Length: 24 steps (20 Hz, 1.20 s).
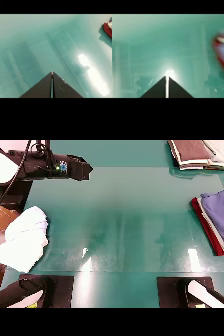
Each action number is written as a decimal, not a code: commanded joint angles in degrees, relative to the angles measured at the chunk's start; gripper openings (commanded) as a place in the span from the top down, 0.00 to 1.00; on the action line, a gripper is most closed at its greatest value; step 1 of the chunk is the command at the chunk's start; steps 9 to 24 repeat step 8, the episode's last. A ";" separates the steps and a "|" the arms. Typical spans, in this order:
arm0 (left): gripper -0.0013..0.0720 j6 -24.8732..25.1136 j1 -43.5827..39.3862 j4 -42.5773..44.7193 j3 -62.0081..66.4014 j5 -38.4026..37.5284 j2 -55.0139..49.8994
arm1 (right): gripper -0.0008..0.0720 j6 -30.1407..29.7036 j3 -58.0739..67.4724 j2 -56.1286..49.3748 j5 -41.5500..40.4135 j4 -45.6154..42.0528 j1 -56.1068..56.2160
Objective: Fold the shirts.
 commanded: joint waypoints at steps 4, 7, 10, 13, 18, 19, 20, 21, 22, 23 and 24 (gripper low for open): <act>0.95 -0.02 -0.02 0.02 0.00 0.24 -0.02 | 0.97 -0.04 0.39 1.75 -3.85 0.79 17.11; 0.95 -0.02 -0.02 0.02 0.00 0.24 -0.02 | 0.97 -0.04 0.39 1.75 -3.76 0.83 18.10; 0.95 -0.02 -0.02 0.00 0.00 0.24 -0.02 | 0.97 -0.02 0.39 1.75 -3.56 0.83 18.10; 0.95 -0.02 -0.02 0.00 0.00 0.24 -0.02 | 0.97 -0.02 0.39 1.75 -3.56 0.83 18.10; 0.95 -0.02 -0.02 0.00 0.00 0.24 -0.02 | 0.97 -0.02 0.39 1.75 -3.56 0.83 18.10; 0.95 -0.02 -0.02 0.00 0.00 0.24 -0.02 | 0.97 -0.02 0.39 1.75 -3.56 0.83 18.10; 0.95 -0.02 -0.02 0.00 0.00 0.24 -0.02 | 0.97 -0.02 0.39 1.75 -3.56 0.83 18.10; 0.95 -0.02 -0.02 0.00 0.00 0.24 -0.02 | 0.97 -0.02 0.39 1.75 -3.56 0.83 18.10; 0.95 -0.02 -0.02 0.00 0.00 0.24 -0.02 | 0.97 -0.02 0.39 1.75 -3.56 0.83 18.10; 0.95 -0.02 -0.02 0.00 0.00 0.24 -0.02 | 0.97 -0.02 0.39 1.75 -3.56 0.83 18.10; 0.95 -0.02 -0.02 0.00 0.00 0.24 -0.02 | 0.97 -0.02 0.39 1.75 -3.56 0.83 18.10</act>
